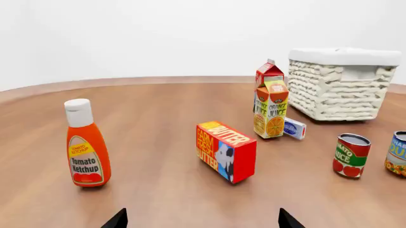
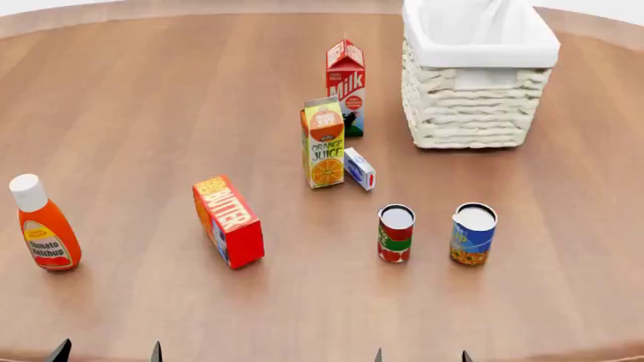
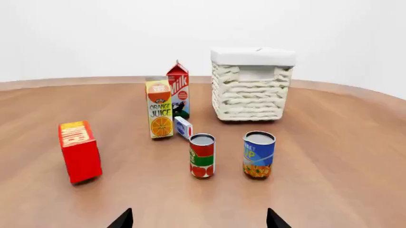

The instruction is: Pick up the tomato sauce, and put it in the basket.

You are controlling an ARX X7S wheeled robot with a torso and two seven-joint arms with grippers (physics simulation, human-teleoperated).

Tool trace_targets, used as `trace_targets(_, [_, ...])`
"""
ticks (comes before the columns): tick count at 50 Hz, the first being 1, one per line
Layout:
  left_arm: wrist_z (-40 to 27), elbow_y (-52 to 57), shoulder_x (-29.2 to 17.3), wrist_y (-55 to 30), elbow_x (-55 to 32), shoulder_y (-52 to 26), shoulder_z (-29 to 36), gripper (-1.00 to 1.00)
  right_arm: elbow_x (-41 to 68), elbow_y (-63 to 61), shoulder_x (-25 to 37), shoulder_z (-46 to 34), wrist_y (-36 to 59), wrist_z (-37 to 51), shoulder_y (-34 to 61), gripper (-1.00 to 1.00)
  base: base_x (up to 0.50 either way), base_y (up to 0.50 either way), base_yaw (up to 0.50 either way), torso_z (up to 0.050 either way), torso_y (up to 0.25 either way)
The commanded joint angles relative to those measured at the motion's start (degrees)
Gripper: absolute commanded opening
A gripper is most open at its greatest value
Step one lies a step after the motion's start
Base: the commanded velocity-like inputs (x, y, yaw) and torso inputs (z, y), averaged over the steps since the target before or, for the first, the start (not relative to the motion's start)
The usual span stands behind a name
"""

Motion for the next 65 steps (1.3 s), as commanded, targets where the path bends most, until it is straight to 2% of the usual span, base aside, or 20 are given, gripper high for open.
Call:
trace_targets(1, [-0.97, -0.04, -0.92, 0.11, -1.06, -0.06, 0.97, 1.0, 0.72, 0.56, 0.95, -1.1, -0.48, 1.14, 0.04, 1.0, 0.0, 0.0, 0.0, 0.0, 0.0])
trace_targets(13, [-3.04, 3.01, -3.18, 1.66, -2.29, 1.68, 3.52, 1.0, 1.99, -0.84, 2.71, -3.25, 0.44, 4.1, -1.03, 1.0, 0.0, 0.0, 0.0, 0.0, 0.0])
trace_targets(26, [-4.82, 21.74, -5.26, -5.8, -3.28, 5.1, 4.45, 1.0, -1.12, -18.02, 4.17, -5.93, 8.83, 8.34, -4.17, 1.0, 0.0, 0.0, 0.0, 0.0, 0.0])
trace_targets(44, [-7.85, 42.39, -7.22, -19.42, -10.53, 1.42, 1.42, 1.0, -2.38, -34.89, 5.53, -7.27, 19.83, 10.78, -0.57, 1.0, 0.0, 0.0, 0.0, 0.0, 0.0])
trace_targets(59, [-9.87, 50.5, -7.8, -21.74, -15.41, 3.78, -0.3, 1.0, -5.88, -47.19, 5.33, -11.3, 32.02, 13.18, -1.38, 1.0, 0.0, 0.0, 0.0, 0.0, 0.0])
trace_targets(65, [-10.34, 52.38, -8.39, -21.45, -16.38, 5.03, -0.87, 1.0, -5.52, -47.05, 5.12, -13.14, 31.56, 14.14, -4.33, 1.0, 0.0, 0.0, 0.0, 0.0, 0.0])
